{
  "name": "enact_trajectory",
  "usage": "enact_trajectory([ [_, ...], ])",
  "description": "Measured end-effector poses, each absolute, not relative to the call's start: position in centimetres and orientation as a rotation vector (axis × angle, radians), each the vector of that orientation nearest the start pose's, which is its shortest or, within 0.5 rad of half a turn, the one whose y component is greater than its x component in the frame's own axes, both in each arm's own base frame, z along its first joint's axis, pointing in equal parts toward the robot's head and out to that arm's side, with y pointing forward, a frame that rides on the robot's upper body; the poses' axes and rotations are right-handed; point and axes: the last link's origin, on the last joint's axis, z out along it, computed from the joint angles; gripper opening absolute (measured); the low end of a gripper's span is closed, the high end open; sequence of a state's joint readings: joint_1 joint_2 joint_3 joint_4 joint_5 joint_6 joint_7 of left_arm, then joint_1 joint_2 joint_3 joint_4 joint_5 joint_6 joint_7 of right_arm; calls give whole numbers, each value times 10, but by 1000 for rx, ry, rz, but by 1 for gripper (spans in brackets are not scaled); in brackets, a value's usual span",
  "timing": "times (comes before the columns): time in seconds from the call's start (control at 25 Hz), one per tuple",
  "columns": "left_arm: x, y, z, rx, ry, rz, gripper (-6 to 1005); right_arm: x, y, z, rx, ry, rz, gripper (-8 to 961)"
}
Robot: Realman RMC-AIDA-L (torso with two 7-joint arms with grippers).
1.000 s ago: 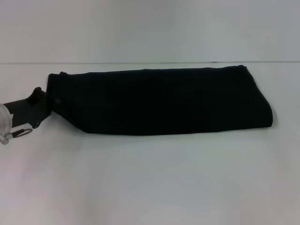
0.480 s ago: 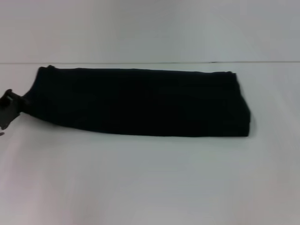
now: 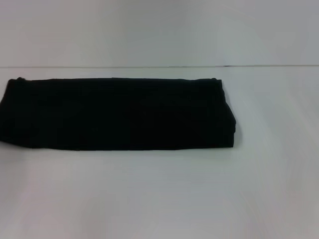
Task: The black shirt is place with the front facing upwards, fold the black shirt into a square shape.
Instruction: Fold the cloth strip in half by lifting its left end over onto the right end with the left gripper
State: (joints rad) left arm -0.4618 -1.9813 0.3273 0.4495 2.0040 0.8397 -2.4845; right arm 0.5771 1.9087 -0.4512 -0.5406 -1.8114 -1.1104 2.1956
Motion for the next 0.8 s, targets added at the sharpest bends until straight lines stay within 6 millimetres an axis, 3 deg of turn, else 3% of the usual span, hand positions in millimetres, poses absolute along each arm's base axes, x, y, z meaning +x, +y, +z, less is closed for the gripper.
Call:
enact_trajectory([
  [0.28, -388, 353, 74, -1195, -1964, -1110, 5, 326, 406, 116, -1638, 1599, 1081, 734],
  [0.32, -378, 358, 75, -1239, -1957, -1142, 5, 326, 405, 115, -1640, 1598, 1078, 734],
  [0.36, -356, 371, 77, -1338, -1937, -1196, 5, 327, 405, 114, -1643, 1598, 1074, 734],
  [0.44, -337, 382, 76, -1424, -1920, -1223, 5, 327, 404, 113, -1647, 1598, 1069, 734],
  [0.68, -269, 416, 58, -1692, -1854, -1243, 6, 327, 403, 108, -1657, 1602, 1063, 734],
  [0.8, -249, 424, 49, -1776, -1833, -1230, 6, 327, 403, 105, -1664, 1604, 1061, 734],
])
